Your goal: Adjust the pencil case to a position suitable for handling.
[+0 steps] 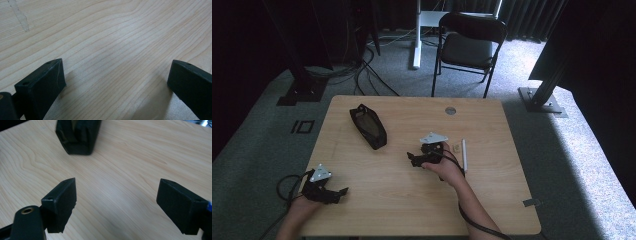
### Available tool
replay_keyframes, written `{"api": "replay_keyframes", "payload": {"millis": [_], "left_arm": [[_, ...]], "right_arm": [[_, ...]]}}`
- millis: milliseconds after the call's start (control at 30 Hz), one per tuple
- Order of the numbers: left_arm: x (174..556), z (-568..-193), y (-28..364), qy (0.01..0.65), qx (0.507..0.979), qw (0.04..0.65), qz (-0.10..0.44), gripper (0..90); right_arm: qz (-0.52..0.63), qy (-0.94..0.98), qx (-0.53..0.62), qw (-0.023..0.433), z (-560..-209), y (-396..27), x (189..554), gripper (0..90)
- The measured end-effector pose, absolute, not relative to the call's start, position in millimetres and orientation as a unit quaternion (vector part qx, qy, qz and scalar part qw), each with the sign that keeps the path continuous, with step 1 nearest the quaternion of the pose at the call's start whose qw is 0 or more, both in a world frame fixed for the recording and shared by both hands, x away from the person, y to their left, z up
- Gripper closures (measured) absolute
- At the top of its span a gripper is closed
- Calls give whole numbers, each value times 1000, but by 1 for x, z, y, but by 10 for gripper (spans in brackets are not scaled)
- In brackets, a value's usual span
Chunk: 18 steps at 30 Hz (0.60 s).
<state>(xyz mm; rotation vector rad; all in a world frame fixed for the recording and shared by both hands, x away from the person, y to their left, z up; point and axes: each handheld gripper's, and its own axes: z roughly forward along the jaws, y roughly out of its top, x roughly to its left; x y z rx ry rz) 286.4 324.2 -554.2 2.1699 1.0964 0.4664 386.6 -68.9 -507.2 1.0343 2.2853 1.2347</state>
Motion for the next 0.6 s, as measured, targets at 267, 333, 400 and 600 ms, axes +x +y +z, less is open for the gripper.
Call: {"api": "replay_keyframes", "payload": {"millis": [267,333,400,600], "left_arm": [[286,-554,324,419,828,327,178,16],[286,-554,324,419,828,327,178,16],[286,-554,324,419,828,327,178,16],[286,-554,324,419,828,327,178,16]], "right_arm": [[439,811,347,168,-504,-38,393,172],[442,813,343,164,-505,-32,395,172],[443,814,340,161,-506,-27,396,172],[447,814,337,156,-508,-13,400,174]]}}
